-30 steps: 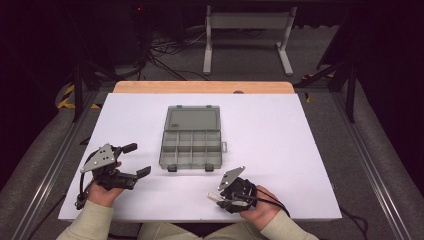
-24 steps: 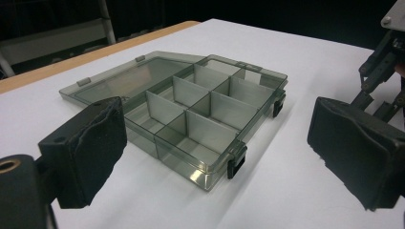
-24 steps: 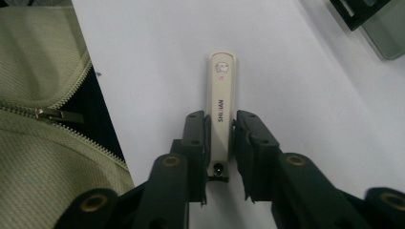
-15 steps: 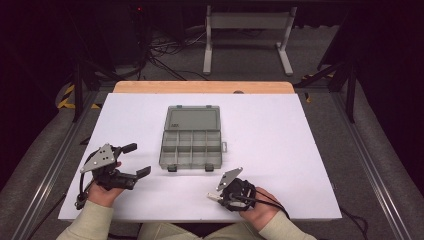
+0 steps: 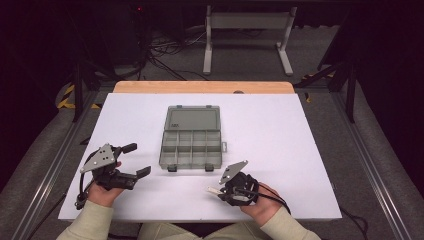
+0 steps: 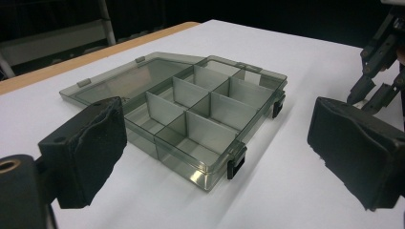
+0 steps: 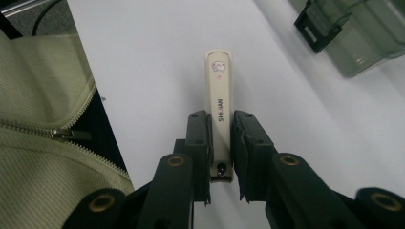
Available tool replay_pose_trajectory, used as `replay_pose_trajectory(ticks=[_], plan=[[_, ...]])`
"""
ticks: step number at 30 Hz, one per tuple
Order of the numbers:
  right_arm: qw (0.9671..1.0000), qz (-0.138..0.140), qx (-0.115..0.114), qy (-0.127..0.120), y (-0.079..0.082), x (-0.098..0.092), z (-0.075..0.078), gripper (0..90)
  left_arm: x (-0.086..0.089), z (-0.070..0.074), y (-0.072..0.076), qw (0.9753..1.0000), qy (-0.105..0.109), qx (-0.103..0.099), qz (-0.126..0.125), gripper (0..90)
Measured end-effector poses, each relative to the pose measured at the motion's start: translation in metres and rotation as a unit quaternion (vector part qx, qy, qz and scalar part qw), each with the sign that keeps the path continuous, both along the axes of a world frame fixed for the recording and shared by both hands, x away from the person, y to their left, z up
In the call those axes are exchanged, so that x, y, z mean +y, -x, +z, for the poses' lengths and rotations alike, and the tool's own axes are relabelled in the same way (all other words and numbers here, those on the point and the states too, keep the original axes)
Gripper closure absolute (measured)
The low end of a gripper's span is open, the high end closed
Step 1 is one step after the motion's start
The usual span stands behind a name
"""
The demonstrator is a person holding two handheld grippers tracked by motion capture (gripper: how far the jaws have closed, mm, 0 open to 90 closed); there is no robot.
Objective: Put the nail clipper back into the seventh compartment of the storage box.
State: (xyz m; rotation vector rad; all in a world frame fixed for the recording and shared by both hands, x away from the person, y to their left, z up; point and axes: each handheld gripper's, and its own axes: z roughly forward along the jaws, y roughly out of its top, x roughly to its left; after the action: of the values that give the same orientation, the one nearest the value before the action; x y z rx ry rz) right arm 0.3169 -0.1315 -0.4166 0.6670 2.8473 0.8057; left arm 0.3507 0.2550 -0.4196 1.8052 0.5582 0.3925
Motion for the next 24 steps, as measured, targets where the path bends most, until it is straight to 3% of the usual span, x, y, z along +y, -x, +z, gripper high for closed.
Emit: replay_pose_trajectory(ticks=[24], plan=[[0.9982,-0.012,-0.033,-0.048,-0.017,-0.006,0.037,77.7,0.001,0.000,-0.001,1.0000,-0.004,0.006,-0.002,6.7]])
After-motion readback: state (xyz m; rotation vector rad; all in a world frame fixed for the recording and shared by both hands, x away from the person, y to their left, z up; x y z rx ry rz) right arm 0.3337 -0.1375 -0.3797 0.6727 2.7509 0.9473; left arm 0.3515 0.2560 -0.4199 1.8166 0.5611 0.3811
